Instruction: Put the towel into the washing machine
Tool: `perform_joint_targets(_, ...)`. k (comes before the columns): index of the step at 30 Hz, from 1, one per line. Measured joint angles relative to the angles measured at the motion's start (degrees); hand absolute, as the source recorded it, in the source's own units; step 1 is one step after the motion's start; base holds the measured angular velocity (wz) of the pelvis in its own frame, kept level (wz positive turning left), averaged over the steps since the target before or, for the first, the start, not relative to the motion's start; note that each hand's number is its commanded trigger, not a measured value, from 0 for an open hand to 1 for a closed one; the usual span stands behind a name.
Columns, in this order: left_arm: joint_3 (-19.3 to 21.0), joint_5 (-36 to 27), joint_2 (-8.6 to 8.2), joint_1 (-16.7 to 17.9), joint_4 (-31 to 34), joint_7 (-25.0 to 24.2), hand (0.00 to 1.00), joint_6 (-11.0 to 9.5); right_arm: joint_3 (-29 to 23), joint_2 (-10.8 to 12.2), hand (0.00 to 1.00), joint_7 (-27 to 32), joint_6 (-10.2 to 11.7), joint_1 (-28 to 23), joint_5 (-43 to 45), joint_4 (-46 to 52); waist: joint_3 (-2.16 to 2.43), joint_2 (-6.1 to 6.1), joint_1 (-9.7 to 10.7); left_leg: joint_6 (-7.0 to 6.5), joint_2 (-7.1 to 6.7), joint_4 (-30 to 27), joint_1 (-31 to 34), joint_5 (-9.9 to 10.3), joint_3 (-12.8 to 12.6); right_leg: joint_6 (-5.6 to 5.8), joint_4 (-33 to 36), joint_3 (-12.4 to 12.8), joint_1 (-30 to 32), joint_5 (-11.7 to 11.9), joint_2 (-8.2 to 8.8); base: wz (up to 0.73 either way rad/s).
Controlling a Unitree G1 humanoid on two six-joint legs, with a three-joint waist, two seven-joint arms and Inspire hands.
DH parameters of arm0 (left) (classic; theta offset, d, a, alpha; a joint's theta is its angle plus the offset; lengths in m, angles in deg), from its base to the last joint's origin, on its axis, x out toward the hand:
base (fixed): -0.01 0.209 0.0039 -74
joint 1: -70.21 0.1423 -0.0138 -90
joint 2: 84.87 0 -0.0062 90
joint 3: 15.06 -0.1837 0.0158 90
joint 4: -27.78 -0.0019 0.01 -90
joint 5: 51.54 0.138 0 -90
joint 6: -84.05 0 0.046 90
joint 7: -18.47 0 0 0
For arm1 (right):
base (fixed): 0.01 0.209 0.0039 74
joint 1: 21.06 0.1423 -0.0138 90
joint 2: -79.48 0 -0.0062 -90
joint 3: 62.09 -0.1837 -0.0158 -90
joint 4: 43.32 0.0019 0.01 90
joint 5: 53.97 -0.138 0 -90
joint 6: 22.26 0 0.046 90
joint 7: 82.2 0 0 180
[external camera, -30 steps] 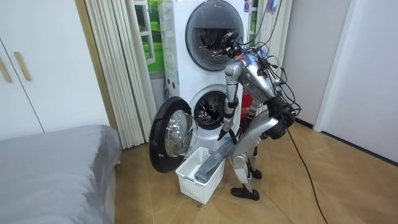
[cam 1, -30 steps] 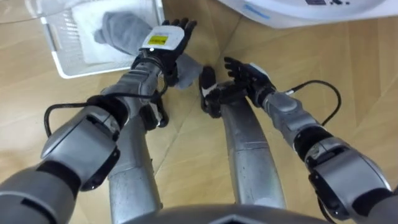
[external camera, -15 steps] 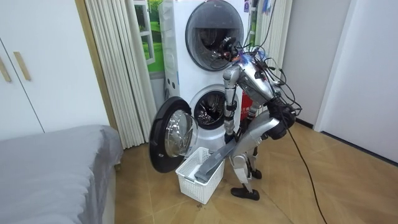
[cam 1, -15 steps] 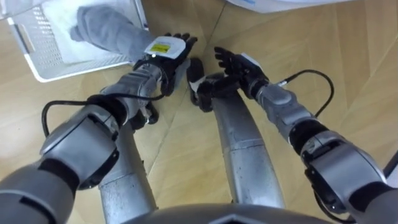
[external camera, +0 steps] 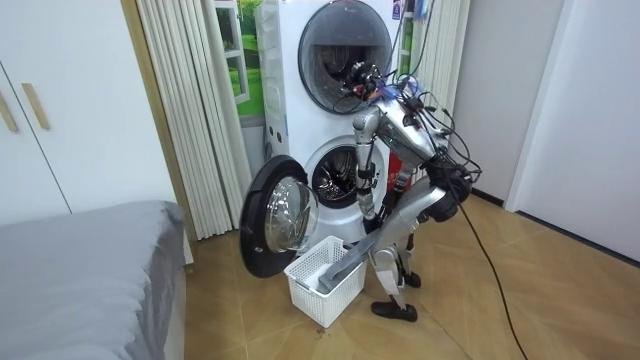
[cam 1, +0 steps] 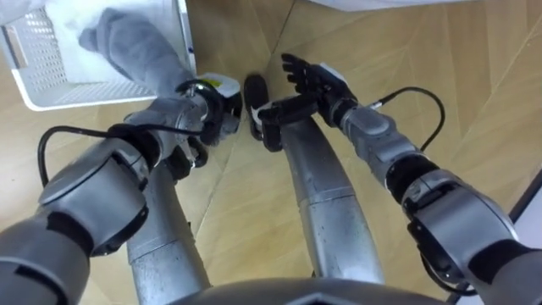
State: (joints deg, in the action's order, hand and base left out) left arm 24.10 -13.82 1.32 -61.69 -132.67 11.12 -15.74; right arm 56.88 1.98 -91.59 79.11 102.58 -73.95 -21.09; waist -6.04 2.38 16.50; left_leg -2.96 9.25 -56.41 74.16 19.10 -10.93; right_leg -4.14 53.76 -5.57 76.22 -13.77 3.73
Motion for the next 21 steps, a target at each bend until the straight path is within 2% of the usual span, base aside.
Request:
perform_joint_targets(7,-1.1,0.1,-0.48,1.9,0.0,-1.8,1.00,0.5,-0.1,0.1,0.00,0.0,-0.1,-0.5,-0.6,-2.3,0.04,0.13,-0.2,0.00,-0.05,0.4,-3.8,0.0,-0.2,0.14,-0.2,0.0,-3.8,-0.2,0.10,0.00)
perform_joint_targets(12,-0.3,0.0,-2.26,3.3,0.1,-2.2,1.00,0.6,-0.7,-0.1,0.00,0.1,0.0,-3.2,-2.6,-2.2,0.07,0.16,-0.7,0.25,-0.12,1.5,-9.5,0.2,-0.4,0.11,-1.0,0.1,-9.2,-0.6,0.08,0.00)
perform_joint_targets(15,1.0,0.1,-3.34,5.1,0.1,-2.0,1.00,0.5,-1.0,-0.6,0.00,-0.1,0.0,-5.2,-3.8,-2.4,0.08,0.13,-1.7,0.54,-0.23,2.2,-14.1,0.5,-0.9,0.16,-1.3,0.4,-13.4,-1.1,0.01,0.00)
perform_joint_targets(18,5.6,0.2,-4.39,6.9,0.3,-1.1,1.00,-0.3,-1.7,-1.9,0.00,-0.8,-0.2,-7.6,-3.9,-3.6,0.16,-0.04,-2.9,0.88,-0.96,4.0,-19.0,0.5,-0.7,0.18,-2.7,0.2,-18.3,-1.4,0.12,0.04)
perform_joint_targets(20,10.3,0.5,-4.29,9.0,1.2,1.1,1.00,-1.5,-3.6,-2.9,0.00,-0.9,-0.1,-10.1,-2.5,-3.5,0.28,-0.17,-4.5,1.12,-1.01,6.0,-23.5,0.3,-1.0,0.18,-4.6,0.1,-22.7,-1.4,0.00,0.00)
perform_joint_targets(21,10.8,0.5,-4.14,9.5,1.4,1.6,1.00,-1.9,-3.8,-3.3,0.00,-1.1,-0.1,-10.6,-2.4,-3.6,0.31,-0.24,-4.7,1.18,-1.05,6.5,-24.6,0.3,-1.0,0.19,-5.1,0.1,-23.9,-1.4,-0.03,0.00)
